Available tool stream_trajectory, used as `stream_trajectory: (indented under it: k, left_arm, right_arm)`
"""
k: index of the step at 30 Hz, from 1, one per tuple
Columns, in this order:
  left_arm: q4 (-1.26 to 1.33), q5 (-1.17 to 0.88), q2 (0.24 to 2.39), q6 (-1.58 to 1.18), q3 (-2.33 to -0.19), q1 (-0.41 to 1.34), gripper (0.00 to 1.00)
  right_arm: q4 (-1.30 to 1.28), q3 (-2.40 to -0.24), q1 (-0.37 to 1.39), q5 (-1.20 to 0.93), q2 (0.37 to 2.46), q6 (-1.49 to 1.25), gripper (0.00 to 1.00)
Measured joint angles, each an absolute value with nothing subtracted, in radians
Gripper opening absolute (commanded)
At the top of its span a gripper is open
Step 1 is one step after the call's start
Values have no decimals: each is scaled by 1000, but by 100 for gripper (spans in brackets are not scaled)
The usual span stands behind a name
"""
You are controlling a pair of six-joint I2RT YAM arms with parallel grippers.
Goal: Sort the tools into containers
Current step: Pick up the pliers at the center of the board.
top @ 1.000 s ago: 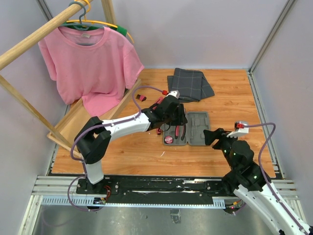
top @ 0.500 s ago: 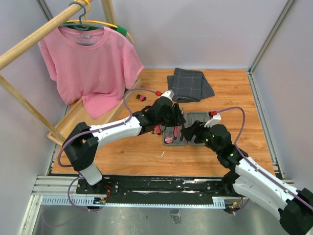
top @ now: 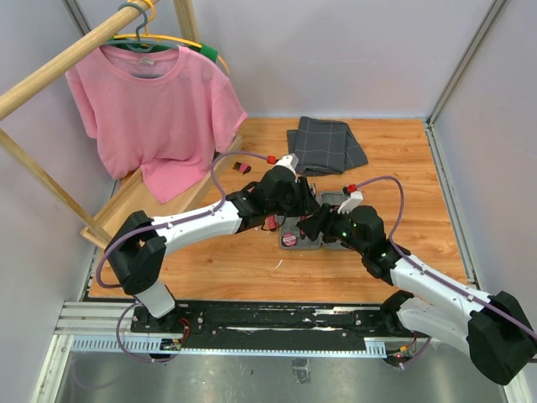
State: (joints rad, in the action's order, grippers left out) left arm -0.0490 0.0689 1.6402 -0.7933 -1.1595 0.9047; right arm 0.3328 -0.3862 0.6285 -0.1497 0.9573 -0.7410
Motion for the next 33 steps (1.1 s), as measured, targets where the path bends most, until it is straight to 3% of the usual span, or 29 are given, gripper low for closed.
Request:
stream_trajectory:
  k: [8, 14, 17, 22, 30, 33]
  left_arm:
    - [-33, 76, 1591, -796, -1131, 907, 0]
    - [0, 75, 1576, -799, -1115, 907, 5]
    - [14, 75, 1575, -806, -1100, 907, 17]
    - [40, 67, 1555, -809, -1075, 908, 48]
    - [83, 47, 1479, -769, -1064, 912, 78]
    - [91, 43, 1440, -738, -1061, 912, 82]
  right_arm:
    - [355, -387, 628, -179, 997, -743, 50]
    - [387, -387, 628, -219, 1026, -744, 28]
    - [389, -387, 629, -233, 1026, -741, 15]
    - [366, -387, 629, -232, 1000, -727, 2]
    - [291, -387, 628, -188, 887, -717, 1]
    - [248, -387, 628, -167, 846, -717, 1]
